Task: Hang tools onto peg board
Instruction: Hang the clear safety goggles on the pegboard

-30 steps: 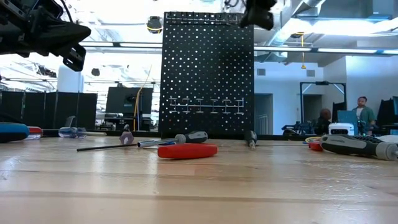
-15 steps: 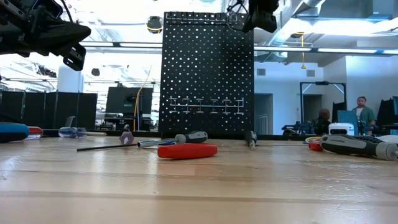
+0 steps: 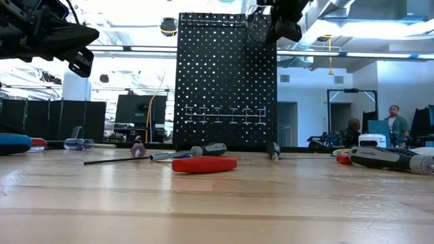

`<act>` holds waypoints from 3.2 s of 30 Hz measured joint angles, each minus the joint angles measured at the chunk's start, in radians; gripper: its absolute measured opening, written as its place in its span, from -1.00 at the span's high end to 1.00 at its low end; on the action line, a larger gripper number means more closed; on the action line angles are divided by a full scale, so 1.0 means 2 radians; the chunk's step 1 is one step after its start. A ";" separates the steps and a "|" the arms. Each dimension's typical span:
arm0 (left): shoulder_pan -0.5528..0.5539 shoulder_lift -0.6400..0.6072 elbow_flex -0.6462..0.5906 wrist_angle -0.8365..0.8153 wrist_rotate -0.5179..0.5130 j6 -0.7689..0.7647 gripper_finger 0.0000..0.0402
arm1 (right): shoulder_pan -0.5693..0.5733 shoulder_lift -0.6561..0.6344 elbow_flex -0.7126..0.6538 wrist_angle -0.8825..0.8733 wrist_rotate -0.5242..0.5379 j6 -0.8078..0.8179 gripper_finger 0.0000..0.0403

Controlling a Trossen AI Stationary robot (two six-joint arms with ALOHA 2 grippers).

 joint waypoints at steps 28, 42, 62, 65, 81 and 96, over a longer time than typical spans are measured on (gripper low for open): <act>0.000 0.000 0.000 0.000 0.000 -0.002 1.00 | -0.041 0.000 -0.008 -0.042 -0.049 0.066 0.65; 0.000 0.000 0.000 0.000 0.000 -0.003 1.00 | -0.039 0.000 -0.008 -0.058 -0.079 0.082 0.08; 0.000 0.000 0.000 -0.013 0.000 -0.019 1.00 | 0.001 -0.016 -0.261 -0.056 -0.313 0.419 0.08; 0.000 0.000 0.000 -0.013 0.000 -0.019 1.00 | -0.007 -0.016 -0.290 -0.010 -0.333 0.461 -0.02; 0.000 0.000 0.000 -0.013 0.000 -0.013 1.00 | -0.053 -0.016 -0.373 0.135 -0.317 0.520 0.14; 0.000 0.000 0.000 -0.013 0.000 -0.013 1.00 | -0.031 -0.017 -0.408 0.169 -0.332 0.509 0.93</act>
